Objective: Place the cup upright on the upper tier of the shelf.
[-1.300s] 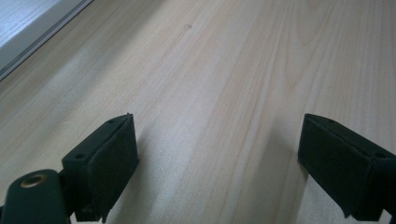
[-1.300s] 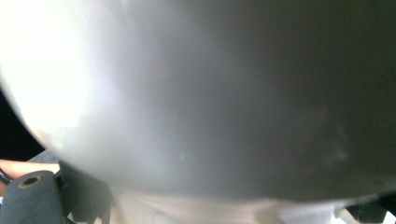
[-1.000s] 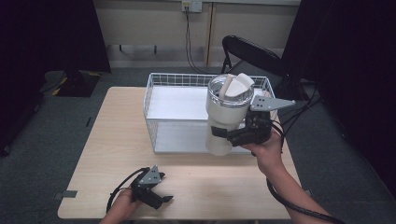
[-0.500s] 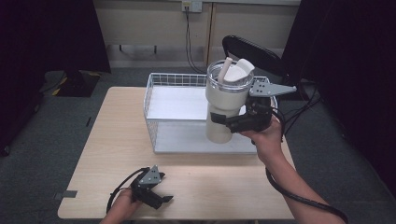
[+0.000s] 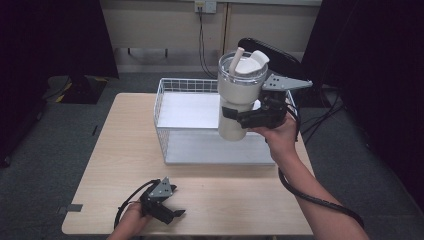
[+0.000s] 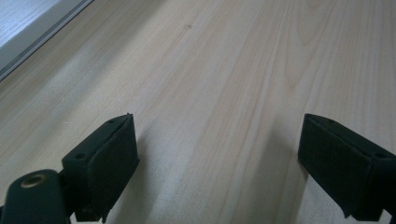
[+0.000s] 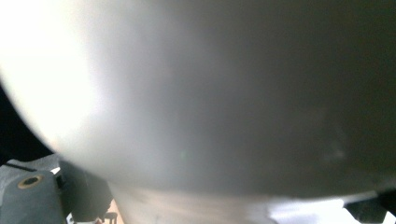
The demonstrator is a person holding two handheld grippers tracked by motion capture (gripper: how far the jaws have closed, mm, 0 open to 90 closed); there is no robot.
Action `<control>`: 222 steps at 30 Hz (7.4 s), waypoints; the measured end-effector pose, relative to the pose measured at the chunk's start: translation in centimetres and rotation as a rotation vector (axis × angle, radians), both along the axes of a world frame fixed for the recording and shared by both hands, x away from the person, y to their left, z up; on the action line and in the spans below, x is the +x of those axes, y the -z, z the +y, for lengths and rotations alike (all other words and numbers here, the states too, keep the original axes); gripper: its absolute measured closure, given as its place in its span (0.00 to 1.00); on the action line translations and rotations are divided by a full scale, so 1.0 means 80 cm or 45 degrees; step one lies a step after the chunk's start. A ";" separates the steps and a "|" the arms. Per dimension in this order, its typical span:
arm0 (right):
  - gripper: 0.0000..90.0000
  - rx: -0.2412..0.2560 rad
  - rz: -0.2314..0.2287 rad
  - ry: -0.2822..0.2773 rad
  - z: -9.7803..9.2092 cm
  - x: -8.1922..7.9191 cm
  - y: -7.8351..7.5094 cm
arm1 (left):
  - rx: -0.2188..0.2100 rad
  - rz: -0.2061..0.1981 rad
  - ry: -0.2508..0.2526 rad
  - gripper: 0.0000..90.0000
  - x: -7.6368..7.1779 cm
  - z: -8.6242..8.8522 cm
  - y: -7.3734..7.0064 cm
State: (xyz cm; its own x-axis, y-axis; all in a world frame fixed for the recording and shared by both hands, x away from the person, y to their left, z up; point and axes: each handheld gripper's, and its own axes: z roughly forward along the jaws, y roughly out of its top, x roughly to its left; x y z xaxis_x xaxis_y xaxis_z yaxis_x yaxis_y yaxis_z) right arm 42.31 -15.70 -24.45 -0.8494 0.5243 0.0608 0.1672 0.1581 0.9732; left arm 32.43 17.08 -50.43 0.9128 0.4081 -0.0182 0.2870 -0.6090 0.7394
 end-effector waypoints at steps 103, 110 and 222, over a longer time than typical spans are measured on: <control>0.10 -0.002 -0.056 0.262 0.015 0.110 0.036 | -0.002 0.002 -0.007 0.12 -0.001 0.000 0.000; 0.10 -0.036 -0.050 0.260 0.016 0.110 0.033 | 0.000 0.002 -0.005 0.12 -0.001 0.000 0.000; 0.10 -0.225 0.075 -0.064 -0.063 -0.052 0.122 | 0.029 0.012 0.029 0.03 -0.001 -0.004 0.001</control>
